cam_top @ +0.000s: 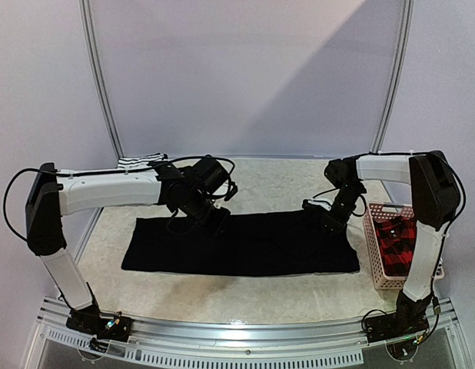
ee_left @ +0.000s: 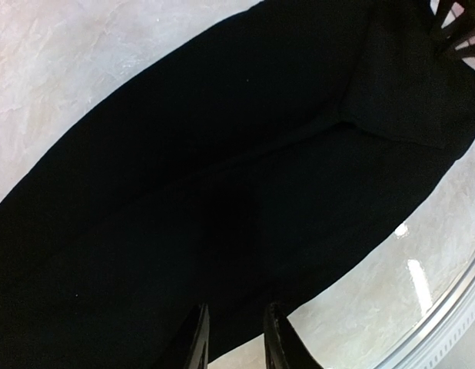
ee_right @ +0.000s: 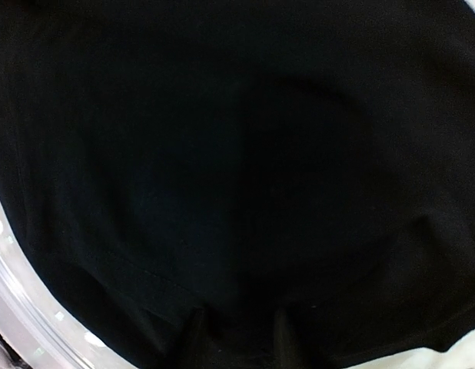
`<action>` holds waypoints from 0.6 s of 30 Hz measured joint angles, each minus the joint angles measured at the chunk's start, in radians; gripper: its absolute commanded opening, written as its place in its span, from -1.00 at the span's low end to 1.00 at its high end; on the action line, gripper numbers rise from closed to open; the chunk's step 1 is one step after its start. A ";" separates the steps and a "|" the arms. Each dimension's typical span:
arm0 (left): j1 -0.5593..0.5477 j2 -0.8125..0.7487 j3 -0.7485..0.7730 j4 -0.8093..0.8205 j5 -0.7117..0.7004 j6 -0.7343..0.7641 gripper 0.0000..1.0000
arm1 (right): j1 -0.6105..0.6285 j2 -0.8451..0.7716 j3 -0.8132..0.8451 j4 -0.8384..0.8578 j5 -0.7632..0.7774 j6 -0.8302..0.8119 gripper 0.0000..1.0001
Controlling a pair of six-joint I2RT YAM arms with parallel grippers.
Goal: Fold and stack the mixed laundry pile
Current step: Smooth out the rectangle-folded T-shirt at the center of the board.
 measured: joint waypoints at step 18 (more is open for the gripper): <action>-0.026 0.031 0.000 0.012 -0.016 0.026 -0.49 | -0.007 0.054 0.268 -0.051 -0.082 0.055 -0.70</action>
